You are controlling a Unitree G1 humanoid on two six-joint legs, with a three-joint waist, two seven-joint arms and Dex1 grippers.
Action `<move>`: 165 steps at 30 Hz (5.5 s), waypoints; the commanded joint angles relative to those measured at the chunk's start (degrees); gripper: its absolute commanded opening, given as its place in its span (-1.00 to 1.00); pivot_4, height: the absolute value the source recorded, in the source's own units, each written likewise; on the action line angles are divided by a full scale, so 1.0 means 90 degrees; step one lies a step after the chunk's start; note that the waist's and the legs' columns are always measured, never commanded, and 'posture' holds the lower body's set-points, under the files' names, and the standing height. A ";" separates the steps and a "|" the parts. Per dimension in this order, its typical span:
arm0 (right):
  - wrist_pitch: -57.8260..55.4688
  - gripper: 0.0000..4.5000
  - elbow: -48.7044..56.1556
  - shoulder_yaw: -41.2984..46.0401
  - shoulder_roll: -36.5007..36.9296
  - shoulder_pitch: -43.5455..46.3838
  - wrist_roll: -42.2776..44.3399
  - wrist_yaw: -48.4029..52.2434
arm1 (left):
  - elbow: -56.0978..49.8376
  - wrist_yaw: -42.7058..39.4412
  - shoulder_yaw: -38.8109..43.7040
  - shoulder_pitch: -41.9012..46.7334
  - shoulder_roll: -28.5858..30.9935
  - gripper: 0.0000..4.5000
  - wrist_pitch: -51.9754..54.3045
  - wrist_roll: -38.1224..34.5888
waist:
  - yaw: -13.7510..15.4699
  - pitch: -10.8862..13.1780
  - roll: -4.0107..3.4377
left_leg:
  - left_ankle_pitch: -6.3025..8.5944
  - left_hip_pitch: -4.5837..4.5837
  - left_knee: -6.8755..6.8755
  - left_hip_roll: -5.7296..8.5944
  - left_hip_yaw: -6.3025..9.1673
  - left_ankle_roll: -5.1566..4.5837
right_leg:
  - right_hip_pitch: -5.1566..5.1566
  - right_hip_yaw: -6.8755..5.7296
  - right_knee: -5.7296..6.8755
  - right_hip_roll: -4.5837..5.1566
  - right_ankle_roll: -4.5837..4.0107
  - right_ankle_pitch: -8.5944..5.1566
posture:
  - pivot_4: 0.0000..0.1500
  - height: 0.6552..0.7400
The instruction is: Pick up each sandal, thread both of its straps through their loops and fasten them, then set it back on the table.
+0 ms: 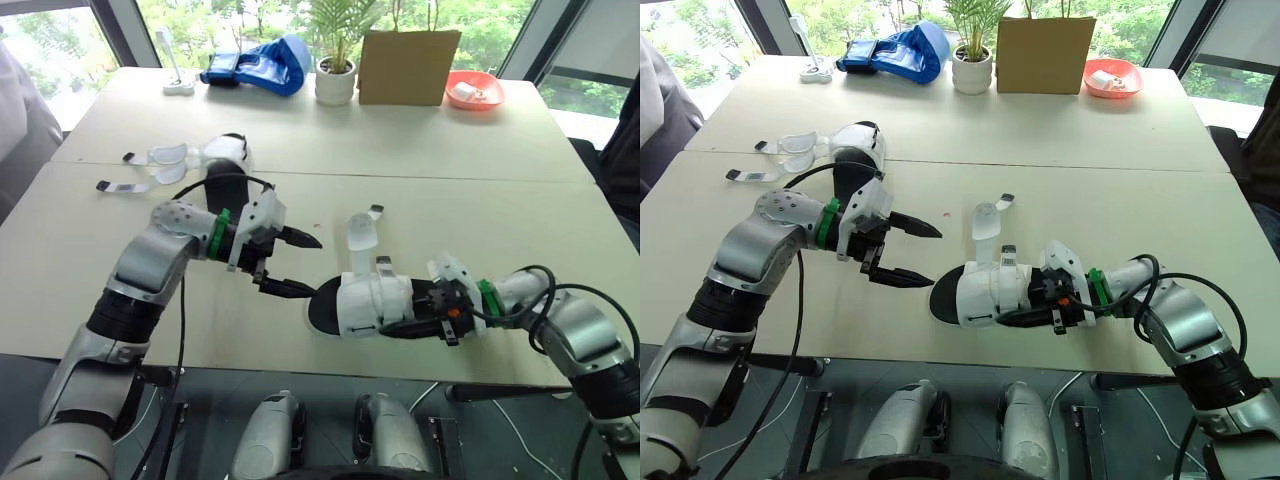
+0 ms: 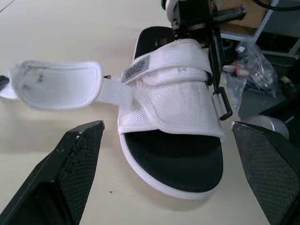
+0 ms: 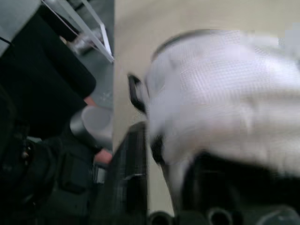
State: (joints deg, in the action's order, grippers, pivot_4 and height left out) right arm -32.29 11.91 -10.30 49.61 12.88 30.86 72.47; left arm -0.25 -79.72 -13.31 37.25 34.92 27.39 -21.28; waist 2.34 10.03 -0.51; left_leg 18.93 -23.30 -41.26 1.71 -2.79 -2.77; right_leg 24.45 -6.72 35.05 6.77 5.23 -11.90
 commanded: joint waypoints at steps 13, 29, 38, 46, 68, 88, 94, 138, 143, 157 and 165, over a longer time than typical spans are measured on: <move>-0.2196 0.94 0.2672 0.4174 0.0904 -0.2284 0.2047 -0.1413 | -0.0509 0.0993 -0.0438 -0.0981 -0.0384 0.00 0.0217 0.0225 | -0.0005 0.0000 -0.0001 | -0.0009 0.0022 0.0002 -0.0008 0.0008 0.0021 | -0.0020 0.0001 0.0002 0.0005 -0.0001 0.0002 | 1.00 0.56; -0.5542 0.94 -0.2365 0.2736 -0.2065 0.3536 0.2592 -0.5851 | 0.0935 0.1495 -0.1136 -0.0924 -0.0966 -0.94 -0.0953 0.1368 | -0.0001 -0.0019 -0.0012 | -0.0009 0.0012 -0.0001 0.0007 0.0008 0.0014 | -0.0013 -0.0001 0.0004 0.0033 -0.0015 0.0008 | 1.00 0.56; -0.5163 0.94 -0.5858 0.4277 -0.3157 0.4967 0.2185 -0.7009 | 0.0576 0.1600 -0.0963 -0.1089 -0.0743 -0.94 -0.0847 0.1327 | -0.0130 -0.0020 -0.0020 | -0.0012 0.0012 0.0010 0.0011 0.0005 0.0013 | -0.0008 -0.0001 0.0013 0.0016 -0.0013 0.0008 | 1.00 0.56; -0.4294 0.70 -0.6850 0.4232 -0.3684 0.5373 0.1650 -0.6924 | 0.0390 0.1716 -0.0889 -0.1096 -0.0714 -1.00 -0.0680 0.1271 | -0.0213 -0.0020 -0.0021 | -0.0013 0.0012 0.0020 0.0011 0.0000 0.0012 | -0.0008 -0.0001 0.0027 0.0002 -0.0010 0.0007 | 1.00 0.56; 0.3126 -0.99 0.0237 0.0145 -0.1451 0.2129 -0.1663 -0.1223 | 0.0919 0.1471 -0.1091 -0.0770 -0.0811 -1.00 -0.0973 0.1324 | -0.0174 -0.0018 -0.0017 | -0.0011 0.0022 0.0024 0.0016 0.0000 0.0008 | -0.0007 0.0010 0.0015 -0.0004 0.0013 -0.0003 | 1.00 0.56; 1.1288 0.94 -0.1529 -0.0292 0.0334 0.1702 -0.3972 -0.2668 | 0.1311 0.1174 -0.1188 -0.0484 -0.0834 -1.00 -0.1223 0.1388 | -0.0120 -0.0005 -0.0011 | -0.0011 0.0128 0.0039 0.0035 0.0021 0.0019 | -0.0120 0.0028 0.0001 0.0024 0.0038 -0.0024 | 1.00 0.56; 0.5383 0.94 0.1471 0.0412 0.2861 -0.1059 0.0440 -0.2926 | 0.1394 0.1081 -0.1241 -0.0475 -0.0846 -1.00 -0.1279 0.1398 | -0.0158 -0.0004 -0.0033 | -0.0008 0.0123 0.0040 0.0034 0.0034 0.0019 | -0.0120 0.0017 -0.0006 0.0048 0.0030 -0.0027 | 1.00 0.56; -0.4543 -0.98 -0.0103 0.0310 -0.0351 0.2227 0.6593 -0.6026 | 0.1615 0.1210 -0.1211 -0.0297 -0.1190 -1.00 -0.1379 0.1569 | -0.0024 -0.0003 -0.0030 | 0.0038 0.0070 0.0035 0.0043 0.0043 -0.0060 | -0.0121 -0.0023 -0.0100 0.0067 0.0040 -0.0013 | 1.00 0.56; -0.4813 -0.98 -0.0525 0.0625 -0.0443 0.2257 0.7151 -0.6398 | 0.1546 0.1227 -0.1194 -0.0376 -0.1174 -1.00 -0.1372 0.1600 | -0.0028 -0.0004 -0.0032 | 0.0036 0.0063 0.0035 0.0042 0.0043 -0.0058 | -0.0114 -0.0023 -0.0098 0.0067 0.0041 -0.0012 | 1.00 0.56; -0.4527 -0.98 0.1304 0.0882 0.0014 0.1614 0.5394 -0.4589 | 0.0443 0.0751 -0.0972 -0.0668 -0.0871 -1.00 -0.0706 0.0915 | -0.0032 -0.0004 -0.0034 | 0.0039 0.0018 0.0035 0.0043 0.0043 -0.0064 | -0.0073 -0.0024 -0.0100 0.0066 0.0044 -0.0010 | 1.00 0.56; -0.4761 -0.98 0.0719 0.1035 -0.0211 0.2077 0.5425 -0.4654 | 0.0216 0.0649 -0.0921 -0.0629 -0.0781 -1.00 -0.0415 0.0758 | -0.0013 -0.0003 -0.0035 | 0.0032 -0.0009 0.0030 0.0047 0.0043 -0.0056 | -0.0046 -0.0029 -0.0096 0.0064 0.0048 -0.0007 | 1.00 0.56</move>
State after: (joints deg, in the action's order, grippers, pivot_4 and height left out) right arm -74.73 18.31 -2.57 47.85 30.96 79.49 30.14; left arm 3.49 -73.51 -21.74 31.50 27.86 21.98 -13.47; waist 2.22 10.01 -0.82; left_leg 19.22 -23.39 -40.99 2.14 -2.40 -3.27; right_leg 24.04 -6.98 34.18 7.34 5.66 -11.96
